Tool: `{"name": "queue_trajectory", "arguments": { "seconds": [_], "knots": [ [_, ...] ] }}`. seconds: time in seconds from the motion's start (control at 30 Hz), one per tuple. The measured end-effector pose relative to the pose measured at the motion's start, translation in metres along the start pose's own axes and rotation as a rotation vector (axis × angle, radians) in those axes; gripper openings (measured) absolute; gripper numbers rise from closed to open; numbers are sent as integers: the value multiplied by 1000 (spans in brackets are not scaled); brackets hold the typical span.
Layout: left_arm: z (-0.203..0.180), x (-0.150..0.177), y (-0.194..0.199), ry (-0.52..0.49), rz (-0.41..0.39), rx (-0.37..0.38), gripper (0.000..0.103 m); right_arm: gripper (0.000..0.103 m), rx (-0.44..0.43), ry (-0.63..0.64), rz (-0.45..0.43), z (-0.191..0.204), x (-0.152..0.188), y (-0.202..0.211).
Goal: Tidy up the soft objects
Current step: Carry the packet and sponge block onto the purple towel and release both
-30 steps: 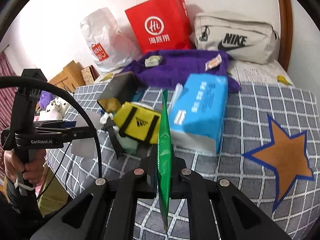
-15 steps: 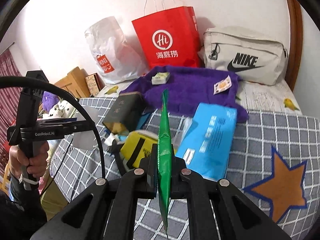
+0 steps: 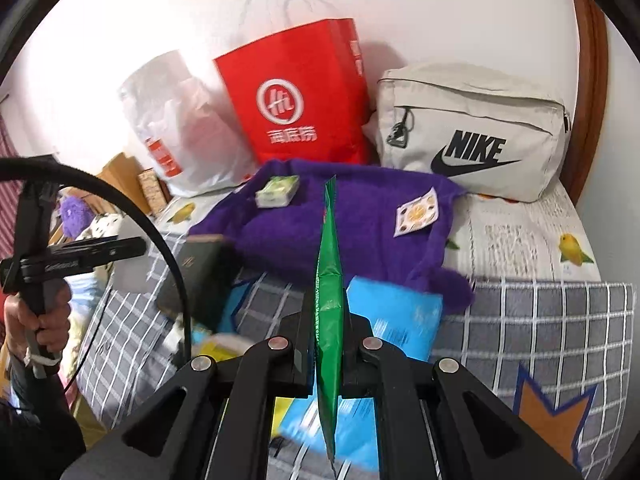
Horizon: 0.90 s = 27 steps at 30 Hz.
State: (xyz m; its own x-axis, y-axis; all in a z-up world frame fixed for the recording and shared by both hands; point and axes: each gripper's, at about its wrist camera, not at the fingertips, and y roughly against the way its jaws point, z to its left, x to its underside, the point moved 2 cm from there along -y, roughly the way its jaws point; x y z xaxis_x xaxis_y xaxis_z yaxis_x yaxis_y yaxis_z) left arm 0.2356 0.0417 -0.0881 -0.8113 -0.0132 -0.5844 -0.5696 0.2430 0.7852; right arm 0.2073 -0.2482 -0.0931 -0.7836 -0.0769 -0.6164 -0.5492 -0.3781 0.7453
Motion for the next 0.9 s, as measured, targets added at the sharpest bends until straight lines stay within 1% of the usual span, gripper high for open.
{"name": "queue_trajectory", "arguments": {
  "seconds": [0.07,0.17,0.27,0.4,0.57,0.77,0.9],
  "knots": [
    [5,-11,-9,1,5,-6,54,7,11,-7,2,-6,-11,-11],
    [9,-25,-24,12,20,8,54,7,34,-27,6,-16,-28,-28],
    [11,-40,-41,22,38,18,54,7,19,-62,9,-25,-44,-44],
    [8,-57,-62,7,50,19,54,7,28,-75,31,-33,-61,-72],
    [9,-75,-92,8,74,10,54,7,36,-94,71,-42,-69,-100],
    [13,-82,-122,8,112,5,54,7,34,-128,128,-57,-70,-133],
    [16,-85,-132,10,114,5,54,7,45,-140,164,-67,-68,-148]
  ]
}}
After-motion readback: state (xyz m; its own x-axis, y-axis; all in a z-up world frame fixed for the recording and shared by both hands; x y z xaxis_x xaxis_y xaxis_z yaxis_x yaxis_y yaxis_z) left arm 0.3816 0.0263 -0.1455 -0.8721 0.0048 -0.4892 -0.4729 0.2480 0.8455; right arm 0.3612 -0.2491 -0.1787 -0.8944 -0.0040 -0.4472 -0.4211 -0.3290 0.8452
